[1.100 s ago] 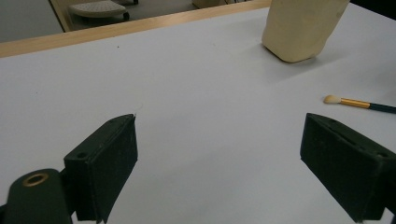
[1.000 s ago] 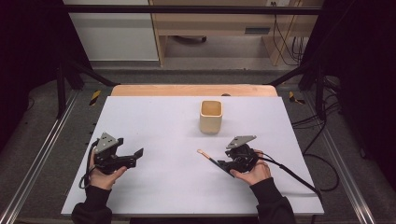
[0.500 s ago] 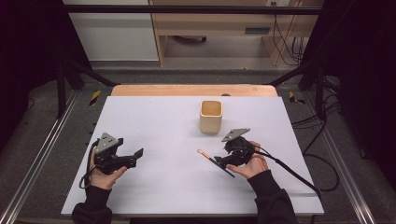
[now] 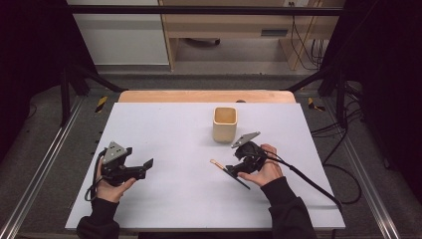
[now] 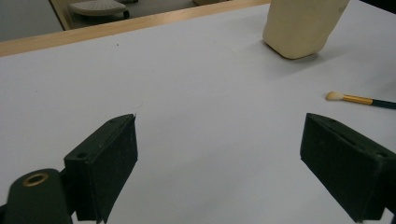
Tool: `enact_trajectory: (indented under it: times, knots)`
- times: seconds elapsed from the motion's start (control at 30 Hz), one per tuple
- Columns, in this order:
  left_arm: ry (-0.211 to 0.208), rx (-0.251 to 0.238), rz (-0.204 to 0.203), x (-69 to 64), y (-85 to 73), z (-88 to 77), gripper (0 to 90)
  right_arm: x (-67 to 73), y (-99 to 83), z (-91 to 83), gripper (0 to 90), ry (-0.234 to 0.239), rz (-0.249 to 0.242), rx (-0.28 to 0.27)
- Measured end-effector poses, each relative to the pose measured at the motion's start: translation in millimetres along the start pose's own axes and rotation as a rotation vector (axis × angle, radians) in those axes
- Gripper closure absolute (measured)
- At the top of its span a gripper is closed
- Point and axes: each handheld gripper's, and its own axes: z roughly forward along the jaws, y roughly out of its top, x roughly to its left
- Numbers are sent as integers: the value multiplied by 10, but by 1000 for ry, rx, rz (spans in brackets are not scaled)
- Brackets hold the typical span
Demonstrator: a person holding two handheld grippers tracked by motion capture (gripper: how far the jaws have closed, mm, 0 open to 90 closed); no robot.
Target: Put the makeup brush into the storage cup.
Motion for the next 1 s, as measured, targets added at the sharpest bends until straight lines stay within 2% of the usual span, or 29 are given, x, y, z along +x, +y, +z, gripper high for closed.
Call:
enact_trajectory:
  times: [0.1,0.23,0.33,0.57,1.0]
  knots:
    - [-1,0,2,-2,0,1,106,23,45,42,293,12,1,12]
    - [-2,0,1,-1,1,0,106,51,89,111,340,15,-36,58]
    - [-2,0,2,0,0,2,106,67,107,165,373,32,-36,86]
    - [-4,3,4,-2,-2,6,106,73,91,247,450,40,-47,148]
    - [-3,6,8,-1,-5,13,106,80,59,367,572,67,-61,225]
